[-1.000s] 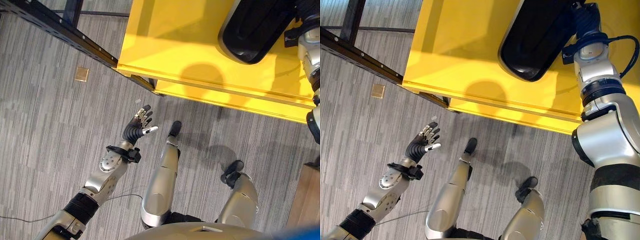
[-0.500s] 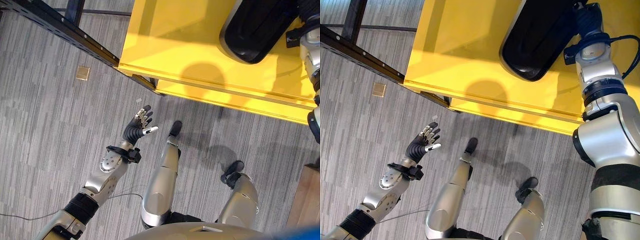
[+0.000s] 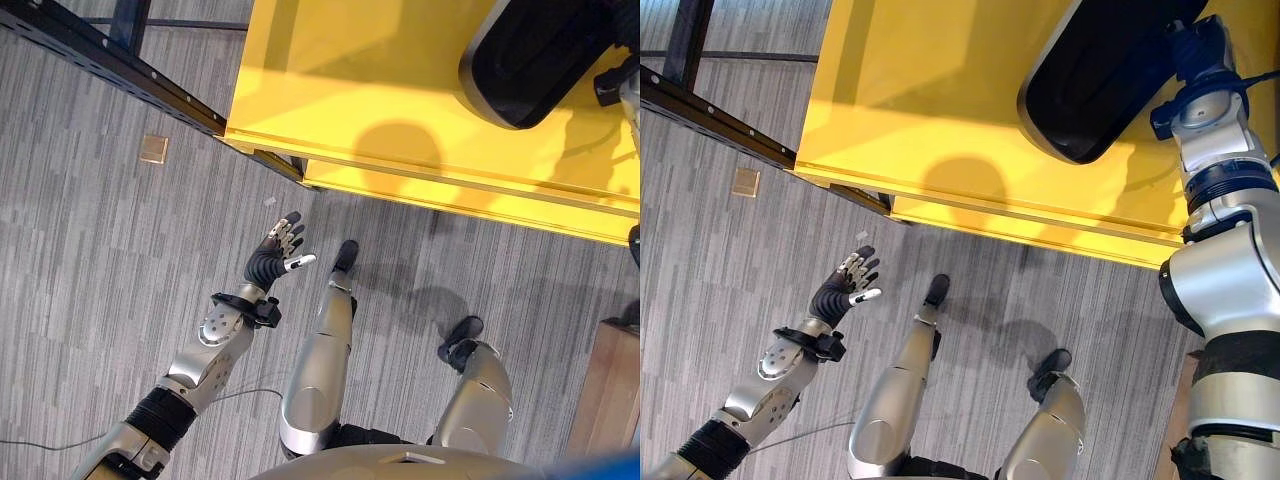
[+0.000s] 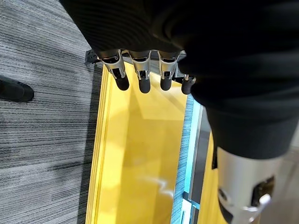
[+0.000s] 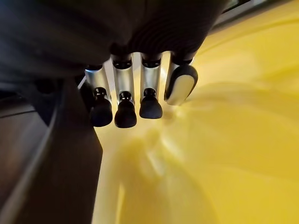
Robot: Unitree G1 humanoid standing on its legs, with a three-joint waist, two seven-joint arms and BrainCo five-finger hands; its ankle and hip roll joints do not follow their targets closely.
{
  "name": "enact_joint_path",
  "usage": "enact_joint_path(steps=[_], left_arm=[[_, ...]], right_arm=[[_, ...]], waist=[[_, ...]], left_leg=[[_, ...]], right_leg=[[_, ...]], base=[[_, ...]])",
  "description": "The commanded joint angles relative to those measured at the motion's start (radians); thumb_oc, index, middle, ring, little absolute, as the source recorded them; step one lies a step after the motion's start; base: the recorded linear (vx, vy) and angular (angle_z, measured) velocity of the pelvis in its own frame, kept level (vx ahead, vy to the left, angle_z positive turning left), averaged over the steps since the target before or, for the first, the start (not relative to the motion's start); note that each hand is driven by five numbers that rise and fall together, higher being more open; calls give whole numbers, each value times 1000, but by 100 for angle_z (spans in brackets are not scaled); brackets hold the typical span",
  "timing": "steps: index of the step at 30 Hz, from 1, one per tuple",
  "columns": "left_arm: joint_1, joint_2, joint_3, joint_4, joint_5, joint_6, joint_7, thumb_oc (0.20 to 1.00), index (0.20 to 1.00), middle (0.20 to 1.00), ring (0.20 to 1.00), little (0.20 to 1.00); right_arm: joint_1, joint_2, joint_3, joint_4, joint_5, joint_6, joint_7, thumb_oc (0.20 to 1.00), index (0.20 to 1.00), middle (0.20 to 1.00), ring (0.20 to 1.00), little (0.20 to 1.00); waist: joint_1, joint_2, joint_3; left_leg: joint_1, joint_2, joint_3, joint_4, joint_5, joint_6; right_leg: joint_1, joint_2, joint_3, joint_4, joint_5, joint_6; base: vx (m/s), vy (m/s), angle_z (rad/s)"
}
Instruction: Move parts from the plastic box to the shelf.
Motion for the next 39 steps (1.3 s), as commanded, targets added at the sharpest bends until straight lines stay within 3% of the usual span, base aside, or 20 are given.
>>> enact_joint_path(steps=[1, 37, 38, 39], left_arm=[[26, 22, 50, -56, -4, -49, -19, 1000, 1000, 1000, 1000, 1000], [55, 30, 77, -51, 1, -50, -24, 1000, 1000, 1000, 1000, 1000], [54, 30, 76, -50, 1, -50, -24, 1000, 1000, 1000, 1000, 1000], [54, 30, 76, -50, 1, -50, -24, 1000, 1000, 1000, 1000, 1000]], right_arm=[[-51, -94, 54, -5, -34, -6, -4, 200, 200, 200, 200, 200], [-58, -133, 60, 35, -88, 11, -27, 200, 200, 200, 200, 200], [-59, -131, 56, 38, -84, 11, -30, 410, 410, 410, 410, 410], [-59, -131, 56, 38, -84, 11, -30, 517, 517, 517, 517, 517]], waist=[[5, -17, 35], [-12, -31, 35], [-12, -32, 35], [-12, -32, 35]], left_leg=[[-38, 1, 96, 18, 9, 63], [-34, 9, 104, 14, 11, 67], [-35, 8, 104, 15, 11, 67], [-35, 8, 105, 15, 11, 67]], right_leg=[[65, 90, 32, -5, 21, -70], [56, 97, 42, 3, 25, -70], [55, 97, 42, 3, 25, -70], [55, 97, 42, 3, 25, -70]], base=[[0, 0, 0], [0, 0, 0], [0, 0, 0], [0, 0, 0]])
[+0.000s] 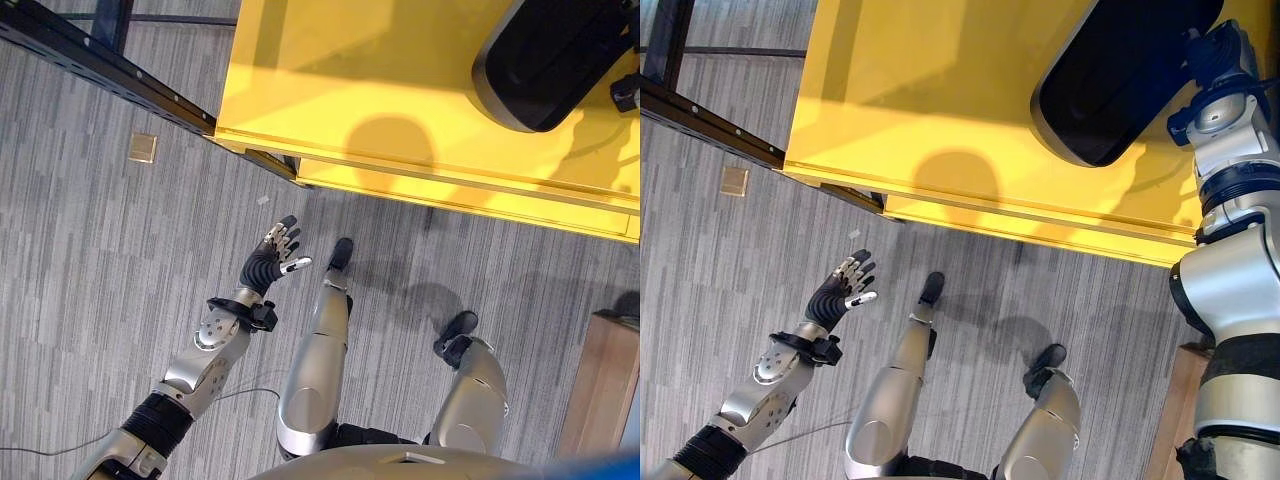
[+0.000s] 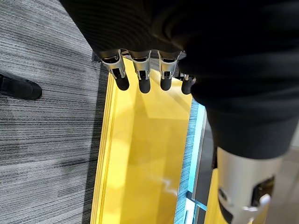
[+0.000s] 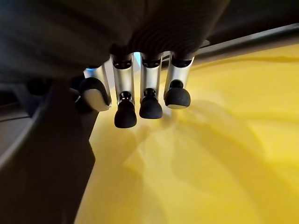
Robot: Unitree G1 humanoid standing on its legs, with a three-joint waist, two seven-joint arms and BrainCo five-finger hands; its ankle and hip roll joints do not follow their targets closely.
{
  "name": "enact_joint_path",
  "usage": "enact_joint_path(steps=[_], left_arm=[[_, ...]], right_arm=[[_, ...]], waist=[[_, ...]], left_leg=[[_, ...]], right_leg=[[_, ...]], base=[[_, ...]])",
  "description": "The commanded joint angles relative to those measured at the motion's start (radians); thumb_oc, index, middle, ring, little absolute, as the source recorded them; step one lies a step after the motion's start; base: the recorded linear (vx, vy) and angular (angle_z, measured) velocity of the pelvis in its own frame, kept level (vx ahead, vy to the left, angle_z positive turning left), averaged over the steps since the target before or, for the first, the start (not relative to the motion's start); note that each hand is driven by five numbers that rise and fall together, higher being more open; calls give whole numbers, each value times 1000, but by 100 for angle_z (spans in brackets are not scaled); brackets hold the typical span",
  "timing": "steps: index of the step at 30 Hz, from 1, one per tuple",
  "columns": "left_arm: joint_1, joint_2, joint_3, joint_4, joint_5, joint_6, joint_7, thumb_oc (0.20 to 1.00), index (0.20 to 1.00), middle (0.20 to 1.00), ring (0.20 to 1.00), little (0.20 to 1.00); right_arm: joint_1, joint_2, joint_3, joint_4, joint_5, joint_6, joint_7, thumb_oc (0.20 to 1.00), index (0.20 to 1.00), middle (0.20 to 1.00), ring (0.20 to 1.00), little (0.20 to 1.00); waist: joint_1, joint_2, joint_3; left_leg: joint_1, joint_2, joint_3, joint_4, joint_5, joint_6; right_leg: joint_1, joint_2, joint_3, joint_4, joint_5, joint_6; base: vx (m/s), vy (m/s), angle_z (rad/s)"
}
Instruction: Move parts from the plastic box to the shelf.
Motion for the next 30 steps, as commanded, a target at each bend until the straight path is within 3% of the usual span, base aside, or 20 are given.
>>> enact_joint_path(steps=[1, 2, 19, 26, 30], left_arm=[[26, 28, 56, -50, 1, -49, -15, 1000, 1000, 1000, 1000, 1000], [24, 29, 56, -52, 1, -49, -15, 1000, 1000, 1000, 1000, 1000], [-5, 33, 49, -40, 5, -59, 2, 1000, 1000, 1000, 1000, 1000], [-19, 40, 58, -27, 6, -60, -1, 1000, 1000, 1000, 1000, 1000], [-13, 47, 69, -16, 5, -57, -8, 1000, 1000, 1000, 1000, 1000]], right_arm=[[-61, -100, 35, 13, -20, -1, -29, 598, 598, 598, 598, 598], [-63, -98, 33, 15, -17, -1, -31, 1000, 1000, 1000, 1000, 1000], [-131, -78, 8, 8, 20, -12, -114, 1000, 1000, 1000, 1000, 1000], [-178, -76, 27, -52, 0, -11, -147, 1000, 1000, 1000, 1000, 1000], [-167, -65, 22, -89, 1, -15, -156, 1000, 1000, 1000, 1000, 1000]], waist=[[2, -14, 25], [1, -13, 25], [1, -24, 25], [-9, -51, 22], [-13, -77, -10]], left_leg=[[-36, 5, 100, 18, 10, 67], [-36, 5, 101, 18, 10, 67], [-12, 6, 104, 14, 7, 69], [42, 15, 108, 6, 1, 68], [80, 24, 106, -10, 1, 65]], right_leg=[[52, 91, 41, 15, 16, -72], [52, 91, 41, 15, 17, -72], [74, 96, 44, 8, 19, -69], [131, 103, 47, -25, 29, -65], [175, 113, 41, -60, 37, -63]], base=[[0, 0, 0], [0, 0, 0], [0, 0, 0], [3, 8, -6], [23, 8, -6]])
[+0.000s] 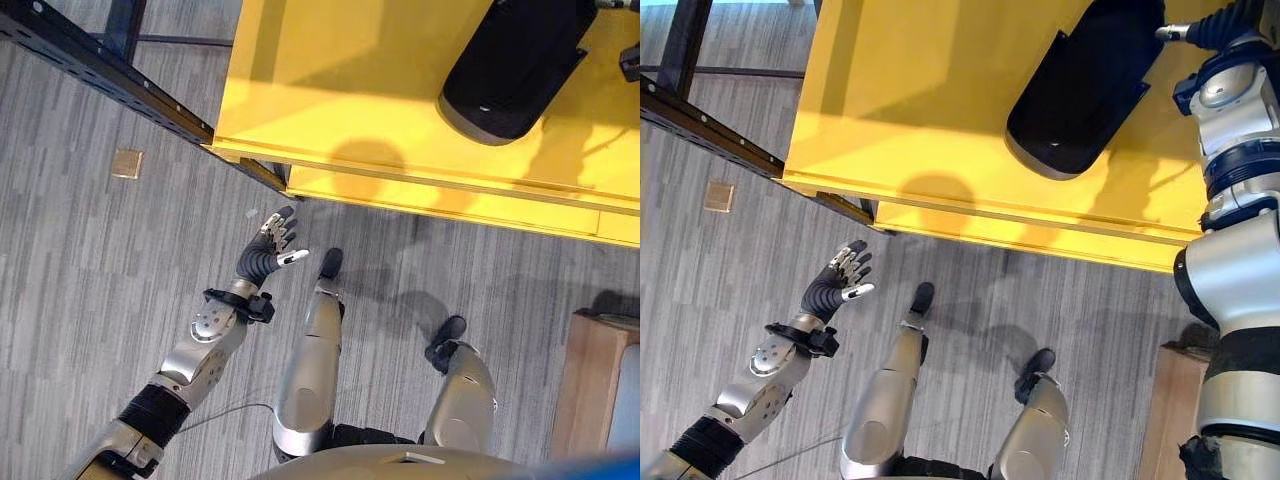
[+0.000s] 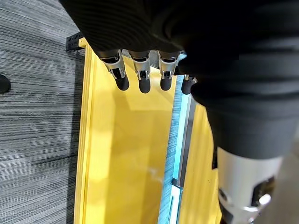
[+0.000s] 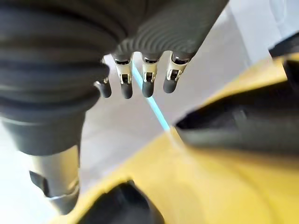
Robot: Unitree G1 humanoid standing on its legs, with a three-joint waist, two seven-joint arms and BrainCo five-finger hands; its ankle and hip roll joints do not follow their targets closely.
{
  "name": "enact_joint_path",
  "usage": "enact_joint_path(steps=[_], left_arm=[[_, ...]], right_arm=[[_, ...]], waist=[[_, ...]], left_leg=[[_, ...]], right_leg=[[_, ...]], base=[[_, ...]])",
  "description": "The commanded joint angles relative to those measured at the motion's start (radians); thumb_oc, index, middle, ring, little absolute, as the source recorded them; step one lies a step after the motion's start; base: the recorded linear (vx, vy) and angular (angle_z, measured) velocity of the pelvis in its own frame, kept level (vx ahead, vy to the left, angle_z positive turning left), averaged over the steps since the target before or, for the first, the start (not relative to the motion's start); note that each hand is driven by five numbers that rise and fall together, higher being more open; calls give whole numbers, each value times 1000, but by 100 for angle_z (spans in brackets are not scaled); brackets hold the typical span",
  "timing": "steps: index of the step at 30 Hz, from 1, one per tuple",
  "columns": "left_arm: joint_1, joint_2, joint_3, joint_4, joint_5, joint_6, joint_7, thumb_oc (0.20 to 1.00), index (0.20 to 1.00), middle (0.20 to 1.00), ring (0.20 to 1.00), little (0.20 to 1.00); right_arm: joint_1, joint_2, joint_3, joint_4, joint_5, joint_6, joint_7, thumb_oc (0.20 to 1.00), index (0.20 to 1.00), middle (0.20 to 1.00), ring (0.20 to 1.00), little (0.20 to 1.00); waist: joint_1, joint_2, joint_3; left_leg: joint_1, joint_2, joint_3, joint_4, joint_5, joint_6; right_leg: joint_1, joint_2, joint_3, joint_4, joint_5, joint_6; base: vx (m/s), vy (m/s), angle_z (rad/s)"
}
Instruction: Move parts from the plastic box to the shelf.
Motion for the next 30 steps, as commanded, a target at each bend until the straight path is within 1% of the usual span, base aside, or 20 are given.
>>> enact_joint_path(steps=[1, 3, 4, 5, 6, 7, 10, 11, 14, 16, 17, 20, 21, 22, 23, 28, 29, 30], left_arm=[[23, 18, 49, -18, 4, -50, -16, 1000, 1000, 1000, 1000, 1000], [26, 15, 54, -10, 3, -50, -16, 1000, 1000, 1000, 1000, 1000], [28, 7, 61, -7, 5, -50, -13, 1000, 1000, 1000, 1000, 1000], [29, 8, 63, -2, 7, -49, -11, 1000, 1000, 1000, 1000, 1000], [29, 8, 63, -2, 7, -49, -11, 1000, 1000, 1000, 1000, 1000], [29, 2, 70, 4, 8, -47, -10, 1000, 1000, 1000, 1000, 1000], [37, -8, 80, 11, 9, -45, -8, 1000, 1000, 1000, 1000, 1000], [43, -11, 88, 19, 12, -44, -7, 1000, 1000, 1000, 1000, 1000], [58, -22, 109, 21, 17, -37, -4, 1000, 1000, 1000, 1000, 1000], [69, -26, 121, 20, 22, -33, -8, 1000, 1000, 1000, 1000, 1000], [71, -23, 119, 20, 22, -33, -8, 1000, 1000, 1000, 1000, 1000], [92, -30, 137, 18, 37, -28, -18, 1000, 1000, 1000, 1000, 1000], [109, -35, 154, 8, 65, -27, -22, 1000, 1000, 1000, 1000, 1000], [110, -32, 151, 7, 65, -27, -21, 1000, 1000, 1000, 1000, 1000], [127, -36, 169, -7, 89, -23, -33, 1000, 1000, 1000, 1000, 1000], [173, -40, 203, -41, 142, -22, -61, 1000, 1000, 1000, 1000, 1000], [181, -43, 209, -52, 158, -26, -65, 1000, 1000, 1000, 1000, 1000], [184, -42, 209, -53, 158, -26, -65, 1000, 1000, 1000, 1000, 1000]], right_arm=[[-88, -65, 23, -39, -9, -26, -38, 1000, 1000, 1000, 1000, 1000], [-76, -55, 12, -72, 6, -33, -37, 1000, 1000, 1000, 1000, 1000], [-44, -39, -24, -116, 30, -48, -50, 1000, 1000, 1000, 1000, 1000], [-29, -33, -31, -151, 41, -58, -45, 1000, 1000, 1000, 1000, 1000], [-26, -33, -34, -153, 41, -57, -45, 1000, 1000, 1000, 1000, 1000], [-10, -24, -44, -197, 46, -60, -46, 1000, 1000, 1000, 1000, 1000], [69, -5, -121, -297, 103, -90, -50, 1000, 1000, 1000, 1000, 1000], [133, 0, -176, -398, 118, -106, -66, 1000, 1000, 1000, 1000, 1000], [296, 27, -294, -588, 155, -139, -66, 1000, 1000, 1000, 1000, 1000], [419, 46, -369, -692, 167, -164, -49, 1000, 1000, 1000, 1000, 1000], [427, 46, -376, -697, 165, -162, -50, 1000, 1000, 1000, 1000, 1000], [621, 68, -465, -864, 159, -180, -17, 1000, 1000, 1000, 1000, 1000], [757, 89, -526, -963, 161, -197, 10, 1000, 1000, 1000, 1000, 1000], [765, 90, -532, -969, 159, -195, 10, 1000, 1000, 1000, 1000, 1000], [904, 118, -587, -1075, 153, -208, 42, 1000, 1000, 1000, 1000, 1000], [1169, 204, -680, -1240, 159, -220, 115, 1000, 1000, 1000, 1000, 1000], [1212, 227, -691, -1266, 175, -226, 131, 1000, 1000, 1000, 1000, 1000], [1218, 228, -693, -1270, 176, -225, 132, 1000, 1000, 1000, 1000, 1000]], waist=[[14, -35, -11], [10, -45, -20], [4, -53, -28], [1, -59, -32], [1, -59, -32], [-5, -64, -37], [-14, -73, -49], [-23, -77, -60], [-45, -90, -82], [-53, -96, -97], [-50, -98, -99], [-64, -110, -125], [-77, -117, -143], [-75, -118, -147], [-88, -125, -165], [-111, -136, -225], [-117, -138, -236], [-114, -139, -238]], left_leg=[[-12, 10, 82, 0, 4, 53], [1, 16, 83, -6, 4, 52], [13, 20, 87, -12, 4, 52], [18, 23, 88, -15, 4, 52], [18, 23, 88, -15, 5, 52], [29, 27, 90, -21, 5, 50], [52, 37, 93, -39, 9, 50], [63, 45, 101, -63, 38, 56], [95, 60, 115, -99, 49, 56], [113, 70, 123, -123, 57, 56], [115, 70, 123, -125, 57, 56], [153, 87, 138, -165, 68, 56], [180, 97, 151, -193, 73, 55], [178, 96, 150, -198, 79, 56], [208, 105, 166, -228, 83, 50], [273, 125, 205, -315, 108, 39], [290, 129, 218, -333, 112, 37], [294, 129, 221, -337, 113, 37]], right_leg=[[57, 83, 34, 48, -22, -65], [70, 87, 34, 36, -17, -64], [82, 91, 36, 21, -13, -62], [87, 94, 36, 16, -11, -62], [88, 94, 36, 16, -11, -62], [96, 96, 37, 5, -8, -62], [117, 103, 38, -27, 4, -61], [126, 107, 29, -62, 37, -65], [156, 117, 30, -119, 66, -57], [177, 123, 29, -158, 80, -51], [179, 123, 29, -161, 81, -51], [212, 132, 32, -219, 107, -43], [234, 138, 34, -255, 124, -34], [233, 138, 32, -260, 129, -34], [257, 144, 32, -299, 146, -24], [296, 155, 47, -381, 201, -2], [302, 156, 53, -397, 211, 3], [304, 156, 54, -401, 212, 3]], base=[[16, 16, -6], [5, 3, -2], [0, 0, 0], [14, 9, -8], [11, 12, -13], [19, 15, -15], [6, 34, -14], [-24, 52, -12], [25, 19, -15], [36, -3, -14], [38, -6, -18], [60, -13, -21], [60, -20, -15], [88, -35, -13], [59, -22, -14], [67, -10, -26], [42, 10, -16], [38, 5, -29]])
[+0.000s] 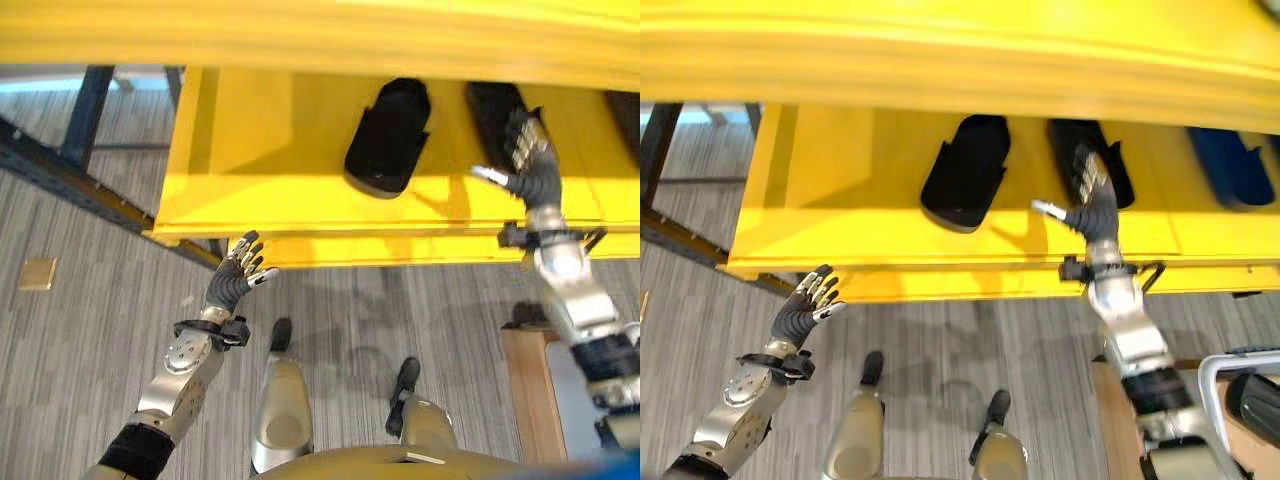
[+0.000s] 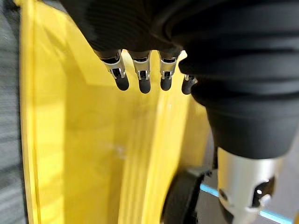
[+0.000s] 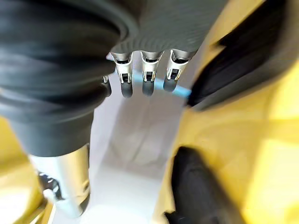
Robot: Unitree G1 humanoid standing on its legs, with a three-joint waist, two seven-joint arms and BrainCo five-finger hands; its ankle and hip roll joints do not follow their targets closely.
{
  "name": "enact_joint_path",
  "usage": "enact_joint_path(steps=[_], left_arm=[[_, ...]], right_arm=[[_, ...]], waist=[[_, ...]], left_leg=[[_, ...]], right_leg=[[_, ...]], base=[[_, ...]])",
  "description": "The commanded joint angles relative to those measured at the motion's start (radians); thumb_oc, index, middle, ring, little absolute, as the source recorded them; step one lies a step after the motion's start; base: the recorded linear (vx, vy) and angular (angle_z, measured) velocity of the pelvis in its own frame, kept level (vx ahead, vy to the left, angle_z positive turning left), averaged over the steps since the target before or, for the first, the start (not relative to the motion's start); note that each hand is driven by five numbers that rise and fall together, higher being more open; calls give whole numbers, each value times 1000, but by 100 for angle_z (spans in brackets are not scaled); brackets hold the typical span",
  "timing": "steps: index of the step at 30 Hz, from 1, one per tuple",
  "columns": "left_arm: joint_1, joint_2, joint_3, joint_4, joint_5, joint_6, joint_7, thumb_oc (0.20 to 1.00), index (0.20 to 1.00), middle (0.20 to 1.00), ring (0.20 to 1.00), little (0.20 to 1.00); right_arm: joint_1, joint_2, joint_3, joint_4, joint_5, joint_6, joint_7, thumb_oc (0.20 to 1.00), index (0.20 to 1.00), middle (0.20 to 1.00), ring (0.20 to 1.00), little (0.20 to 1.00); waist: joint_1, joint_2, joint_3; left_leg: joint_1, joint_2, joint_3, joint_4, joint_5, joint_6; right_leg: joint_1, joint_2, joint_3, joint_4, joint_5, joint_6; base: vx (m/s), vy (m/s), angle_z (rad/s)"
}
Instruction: Move parts from the plastic box to the shelf.
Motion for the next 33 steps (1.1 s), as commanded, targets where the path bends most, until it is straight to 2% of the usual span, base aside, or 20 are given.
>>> enact_joint_path(steps=[1, 10, 15, 19, 22, 24, 28, 33], left_arm=[[-9, 9, 40, -54, 72, -50, -31, 1000, 1000, 1000, 1000, 1000], [38, 6, 94, -91, 217, -76, -26, 1000, 1000, 1000, 1000, 1000], [41, 15, 125, -78, 405, -104, 29, 1000, 1000, 1000, 1000, 1000], [18, 33, 120, 9, 576, -103, 91, 1000, 1000, 1000, 1000, 1000], [-25, 71, 73, 79, 793, -94, 132, 1000, 1000, 1000, 1000, 1000], [-59, 72, 56, 131, 862, -87, 150, 1000, 1000, 1000, 1000, 1000], [-120, 77, 19, 178, 956, -77, 199, 1000, 1000, 1000, 1000, 1000], [-152, 79, 31, 177, 1014, -67, 259, 1000, 1000, 1000, 1000, 1000]], right_arm=[[-102, -21, -65, -26, 24, -77, 53, 1000, 1000, 1000, 1000, 1000], [103, 53, -129, -161, -1, -77, 107, 1000, 1000, 1000, 1000, 1000], [205, 104, -143, -220, -11, -85, 127, 1000, 1000, 1000, 1000, 1000], [225, 148, -125, -232, 8, -96, 127, 1000, 1000, 1000, 1000, 1000], [203, 174, -87, -243, 9, -110, 111, 1000, 1000, 1000, 1000, 1000], [192, 178, -54, -260, 10, -112, 110, 1000, 1000, 1000, 1000, 1000], [180, 160, -3, -283, -10, -106, 111, 1000, 1000, 1000, 1000, 1000], [185, 156, 4, -281, -11, -107, 96, 1000, 1000, 1000, 1000, 1000]], waist=[[22, -13, -7], [-22, -6, -71], [-58, 11, -90], [-85, 35, -99], [-113, 63, -99], [-130, 83, -92], [-158, 122, -77], [-177, 152, -63]], left_leg=[[46, 11, 79, -131, 102, 54], [153, 25, 146, -177, 84, 51], [206, 37, 183, -183, 65, 49], [241, 47, 218, -186, 60, 44], [278, 55, 253, -186, 52, 40], [295, 59, 273, -186, 53, 35], [313, 65, 303, -186, 57, 28], [326, 68, 323, -186, 62, 24]], right_leg=[[54, 10, 6, 45, 9, 12], [104, 15, 49, -1, 14, 18], [125, 18, 79, -6, -1, 16], [126, 20, 112, -5, -10, 13], [128, 21, 147, 2, -20, 7], [127, 22, 164, 10, -27, 2], [116, 22, 190, 29, -37, -4], [106, 20, 207, 42, -41, -7]], base=[[43, -2, -40], [66, 8, -23], [52, 7, -21], [20, 7, -29], [19, 11, -32], [-14, 10, -31], [-28, 10, -25], [-13, 9, -6]])
